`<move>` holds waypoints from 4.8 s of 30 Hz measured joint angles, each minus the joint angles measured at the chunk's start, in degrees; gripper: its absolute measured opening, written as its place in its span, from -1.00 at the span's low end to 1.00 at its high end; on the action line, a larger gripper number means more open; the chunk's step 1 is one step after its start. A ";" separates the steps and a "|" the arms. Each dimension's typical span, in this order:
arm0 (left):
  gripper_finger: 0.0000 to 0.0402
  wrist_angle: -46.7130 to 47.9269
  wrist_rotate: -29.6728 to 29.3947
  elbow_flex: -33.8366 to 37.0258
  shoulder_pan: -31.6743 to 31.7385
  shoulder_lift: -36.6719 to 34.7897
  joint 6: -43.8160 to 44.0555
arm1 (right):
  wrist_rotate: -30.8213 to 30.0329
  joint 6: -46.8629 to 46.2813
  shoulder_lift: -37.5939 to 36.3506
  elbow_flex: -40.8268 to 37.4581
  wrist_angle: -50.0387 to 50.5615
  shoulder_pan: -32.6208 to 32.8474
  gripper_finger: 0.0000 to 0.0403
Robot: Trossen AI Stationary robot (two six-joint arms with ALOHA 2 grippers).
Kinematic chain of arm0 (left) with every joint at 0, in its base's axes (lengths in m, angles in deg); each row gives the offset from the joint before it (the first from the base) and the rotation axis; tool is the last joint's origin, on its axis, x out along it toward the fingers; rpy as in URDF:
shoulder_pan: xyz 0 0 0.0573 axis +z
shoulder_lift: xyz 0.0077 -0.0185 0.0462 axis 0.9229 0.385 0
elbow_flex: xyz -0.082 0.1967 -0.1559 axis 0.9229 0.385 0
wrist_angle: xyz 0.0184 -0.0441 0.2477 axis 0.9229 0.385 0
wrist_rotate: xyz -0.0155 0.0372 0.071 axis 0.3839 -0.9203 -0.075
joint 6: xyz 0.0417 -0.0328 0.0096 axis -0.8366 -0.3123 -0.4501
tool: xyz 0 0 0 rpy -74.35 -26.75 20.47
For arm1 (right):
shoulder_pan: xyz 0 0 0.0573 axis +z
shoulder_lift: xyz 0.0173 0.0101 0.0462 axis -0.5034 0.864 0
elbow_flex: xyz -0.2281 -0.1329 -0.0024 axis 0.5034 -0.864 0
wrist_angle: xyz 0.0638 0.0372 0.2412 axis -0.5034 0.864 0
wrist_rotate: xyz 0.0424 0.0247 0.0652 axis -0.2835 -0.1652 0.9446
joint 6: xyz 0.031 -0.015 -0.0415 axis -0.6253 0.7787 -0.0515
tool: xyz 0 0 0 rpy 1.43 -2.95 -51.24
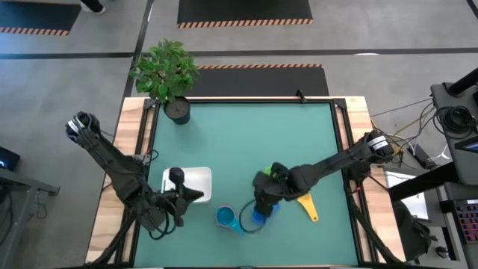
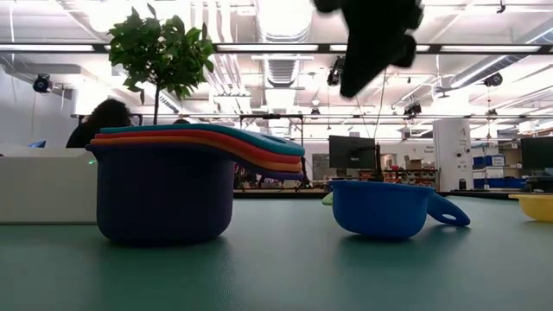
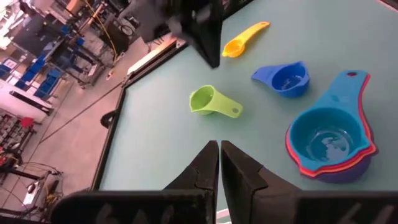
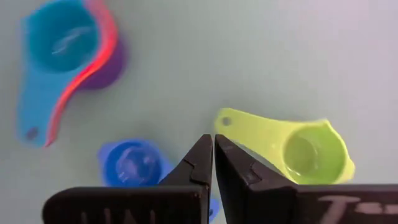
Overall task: Nest measuring cups in basket
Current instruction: Stack the green measuring cup in the top of the purple measuring cup
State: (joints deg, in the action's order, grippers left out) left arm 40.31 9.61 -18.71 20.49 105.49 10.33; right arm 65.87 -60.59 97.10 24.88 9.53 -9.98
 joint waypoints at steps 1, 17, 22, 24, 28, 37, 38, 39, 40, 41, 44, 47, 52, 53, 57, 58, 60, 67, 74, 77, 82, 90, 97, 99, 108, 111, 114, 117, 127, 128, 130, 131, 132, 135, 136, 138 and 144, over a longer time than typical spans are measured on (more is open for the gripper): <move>-1.00 0.02 -0.01 0.22 0.00 -0.76 -0.38 | -0.02 -2.08 0.28 -0.32 0.27 -1.00 -0.96; -1.00 2.31 0.01 0.42 0.00 -5.58 -5.04 | 0.02 -18.90 4.84 -0.58 3.80 -10.18 -0.38; -1.00 2.93 0.04 0.42 0.00 -5.58 -5.02 | 0.03 -23.95 7.25 -0.58 4.72 -10.18 -0.04; -1.00 3.00 0.04 0.42 0.00 -5.58 -5.03 | -0.21 -24.63 7.98 -0.58 5.08 -10.18 0.04; -1.00 2.99 0.04 0.42 0.00 -5.58 -5.02 | -2.96 -25.71 9.89 -0.58 5.29 -10.21 0.08; -1.00 2.84 0.04 0.42 0.00 -5.58 -5.02 | -2.94 -28.90 12.73 -0.58 5.67 -10.53 -0.16; -1.00 2.88 0.04 0.42 0.00 -5.58 -5.02 | -2.93 -29.01 13.14 -0.58 5.80 -10.53 -0.18; -1.00 2.84 0.04 0.42 0.00 -5.58 -5.00 | -2.82 -29.06 13.32 -0.58 5.79 -10.53 -0.21; -1.00 2.85 0.04 0.42 0.00 -5.58 -4.99 | -2.63 -29.13 13.74 -0.58 5.71 -10.53 -0.23; -1.00 2.93 0.04 0.42 0.00 -5.58 -4.99 | -2.57 -29.38 14.13 -0.58 5.64 -10.53 -0.25; -1.00 2.94 0.04 0.42 0.00 -5.58 -4.97 | -2.50 -29.36 15.01 -0.58 5.56 -10.53 -0.31; -1.00 2.92 0.04 0.42 0.00 -5.58 -4.97 | -2.50 -29.12 15.10 -0.58 5.44 -10.53 -0.39; -1.00 2.91 0.04 0.42 0.00 -5.58 -4.97 | -2.50 -28.30 14.91 -0.58 5.45 -10.50 -0.63; -1.00 2.90 0.04 0.42 0.00 -5.58 -4.97 | -2.50 -28.00 14.81 -0.58 5.43 -10.45 -0.69; -1.00 2.88 0.04 0.42 0.00 -5.58 -4.97 | -2.48 -26.79 14.75 -0.58 5.44 -10.38 -0.90; -1.00 2.88 0.04 0.42 0.00 -5.56 -4.97 | -2.50 -26.48 14.75 -0.58 5.47 -10.38 -0.93; -1.00 2.88 0.04 0.42 0.00 -5.56 -4.97 | -2.50 -25.90 14.64 -0.58 5.51 -10.38 -0.95; -1.00 2.84 0.04 0.31 0.00 -5.56 -4.96 | -2.47 -21.99 13.88 0.73 5.81 -10.04 -0.95; -1.00 2.87 0.04 0.31 0.00 -5.54 -4.97 | -2.54 -15.32 13.33 7.08 5.68 -7.02 -0.95; -1.00 2.86 0.01 0.31 0.00 -5.54 -4.97 | -2.70 -12.23 13.33 10.31 4.79 -4.81 -0.95; -1.00 2.84 0.01 0.31 0.00 -5.54 -4.97 | -2.94 -6.80 13.33 16.04 2.63 -0.98 -0.95; -1.00 2.84 0.01 0.31 0.00 -5.54 -4.97 | -2.94 1.12 13.58 19.51 -11.58 3.03 -0.96; -1.00 2.82 0.01 0.14 0.00 -5.54 -4.97 | -0.95 8.57 16.83 20.96 -14.26 4.40 -0.96; -1.00 2.79 0.01 0.00 0.00 -5.54 -4.80 | -0.59 10.64 17.44 21.83 -14.65 4.66 -0.96; -1.00 2.81 0.01 -0.02 -0.01 -5.54 -4.80 | 3.10 15.40 21.12 25.02 -13.72 5.03 -0.96; -1.00 2.83 0.01 -0.02 0.00 -5.54 -4.80 | 3.52 15.59 21.97 25.08 -13.67 5.01 -0.96; -1.00 2.84 0.01 -0.02 0.00 -5.54 -4.80 | 3.55 16.87 22.99 25.03 -13.49 5.01 -0.96; -1.00 2.87 0.01 -0.02 0.00 -5.54 -4.80 | 3.54 17.14 23.23 25.01 -13.86 5.01 -0.96; -1.00 2.88 0.01 -0.02 0.00 -5.54 -4.80 | 3.07 17.17 23.58 25.02 -14.39 4.99 -0.87; -1.00 2.87 0.01 -0.02 -0.02 -5.54 -4.80 | 3.07 17.17 23.58 25.01 -14.36 4.99 -0.83; -1.00 2.86 0.01 -0.02 -0.02 -5.54 -4.80 | 3.00 17.17 23.58 25.01 -14.44 4.99 -0.75; -1.00 2.86 0.01 -0.02 0.00 -5.54 -4.80 | 2.70 17.17 23.58 25.01 -14.53 4.99 -0.71; -1.00 2.86 0.01 -0.02 0.00 -5.54 -4.80 | 2.34 17.17 23.58 25.01 -14.62 4.99 -0.68; -1.00 2.86 0.01 -0.02 -0.02 -5.54 -4.80 | 1.76 17.17 23.58 25.01 -14.58 4.99 -0.57; -1.00 2.86 0.01 -0.02 -0.01 -5.54 -4.80 | 1.76 17.18 23.58 25.01 -14.56 4.99 -0.54; -1.00 2.86 0.01 -0.02 -0.01 -5.54 -4.80 | 1.75 17.42 23.58 25.01 -14.56 4.97 -0.49; -1.00 2.86 0.01 -0.02 -0.01 -5.54 -4.78 | 1.71 17.62 23.51 25.16 -13.00 4.97 -0.43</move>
State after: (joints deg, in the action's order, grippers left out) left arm 43.16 9.63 -18.72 20.48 99.95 5.55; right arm 67.58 -42.96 120.61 50.04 -3.47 -5.01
